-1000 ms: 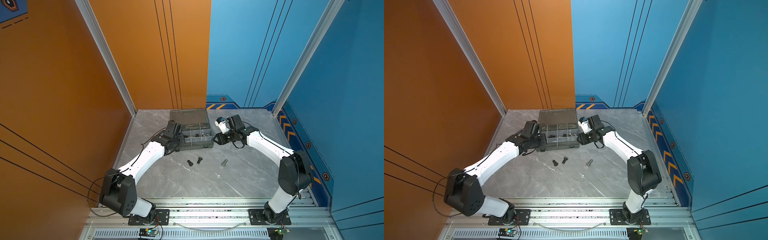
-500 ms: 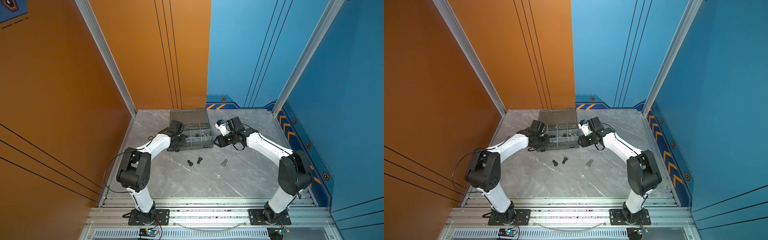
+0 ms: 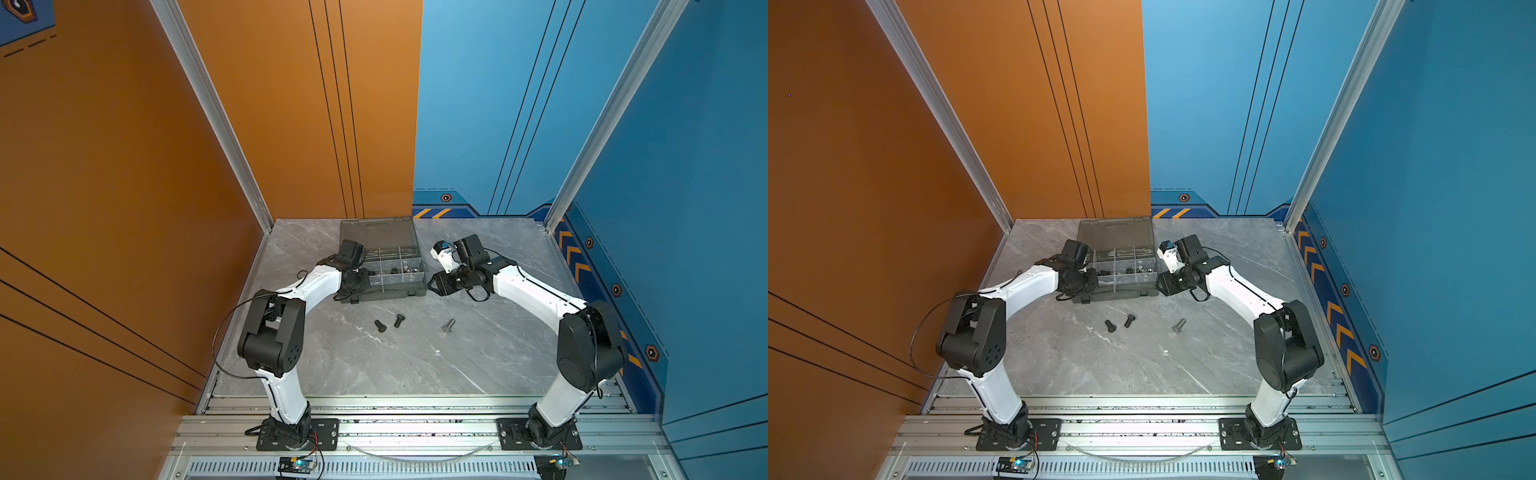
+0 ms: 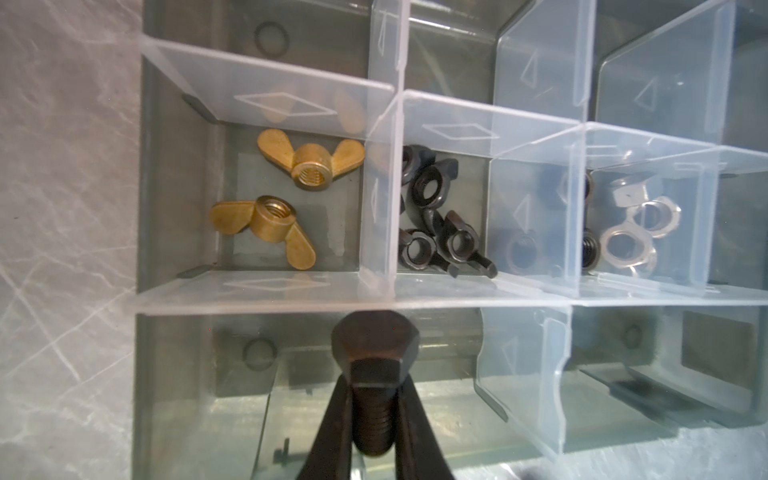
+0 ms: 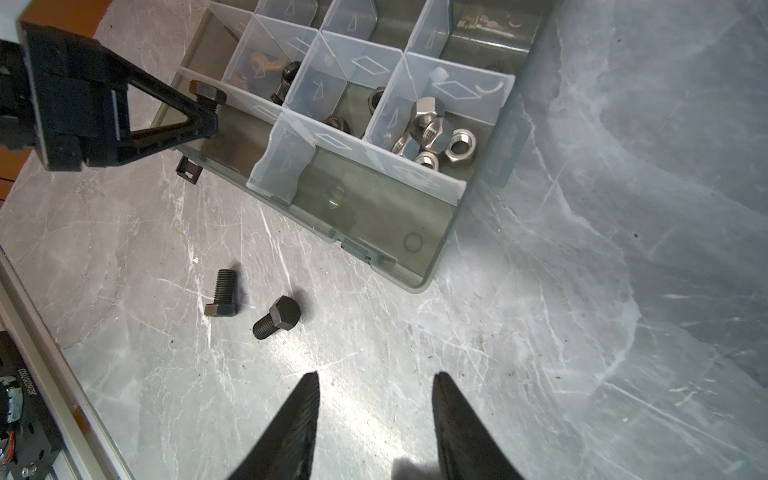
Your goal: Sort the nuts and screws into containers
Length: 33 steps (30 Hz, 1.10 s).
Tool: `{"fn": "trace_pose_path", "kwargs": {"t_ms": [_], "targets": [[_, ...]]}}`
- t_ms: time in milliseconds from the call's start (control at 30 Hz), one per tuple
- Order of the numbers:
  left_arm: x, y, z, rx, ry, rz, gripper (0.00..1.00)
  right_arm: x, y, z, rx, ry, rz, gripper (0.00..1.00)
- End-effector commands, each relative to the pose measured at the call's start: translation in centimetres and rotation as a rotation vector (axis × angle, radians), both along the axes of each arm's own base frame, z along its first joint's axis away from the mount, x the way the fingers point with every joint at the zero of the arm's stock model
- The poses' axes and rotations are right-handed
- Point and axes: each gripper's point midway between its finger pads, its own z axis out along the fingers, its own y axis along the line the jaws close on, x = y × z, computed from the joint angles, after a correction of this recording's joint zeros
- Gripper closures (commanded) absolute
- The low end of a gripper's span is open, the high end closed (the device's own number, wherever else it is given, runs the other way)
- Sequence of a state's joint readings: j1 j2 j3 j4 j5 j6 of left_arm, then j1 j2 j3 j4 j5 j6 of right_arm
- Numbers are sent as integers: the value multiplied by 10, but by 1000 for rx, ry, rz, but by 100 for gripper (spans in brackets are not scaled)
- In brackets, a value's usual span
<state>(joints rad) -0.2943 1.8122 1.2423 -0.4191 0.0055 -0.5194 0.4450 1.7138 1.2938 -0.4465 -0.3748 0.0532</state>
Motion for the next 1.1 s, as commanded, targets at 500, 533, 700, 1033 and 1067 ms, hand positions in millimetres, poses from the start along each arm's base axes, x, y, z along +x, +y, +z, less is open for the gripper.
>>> {"fn": "trace_pose_path", "kwargs": {"t_ms": [500,533,700,1033,1067], "targets": [[-4,-7,39,-6,-65,-11,25,-42,12,7,-9,22,170,51],[-8,-8,44,-11,-69,-10,19,-46,15,7,-20,11,197,51],[-39,-17,53,-41,-62,-28,3,-64,27,5,-37,0,288,50],[-106,-8,46,-150,-26,27,2,-81,63,-3,-18,-12,356,47],[-112,-5,45,-163,-27,40,2,-83,68,-4,-11,-13,363,47]]}}
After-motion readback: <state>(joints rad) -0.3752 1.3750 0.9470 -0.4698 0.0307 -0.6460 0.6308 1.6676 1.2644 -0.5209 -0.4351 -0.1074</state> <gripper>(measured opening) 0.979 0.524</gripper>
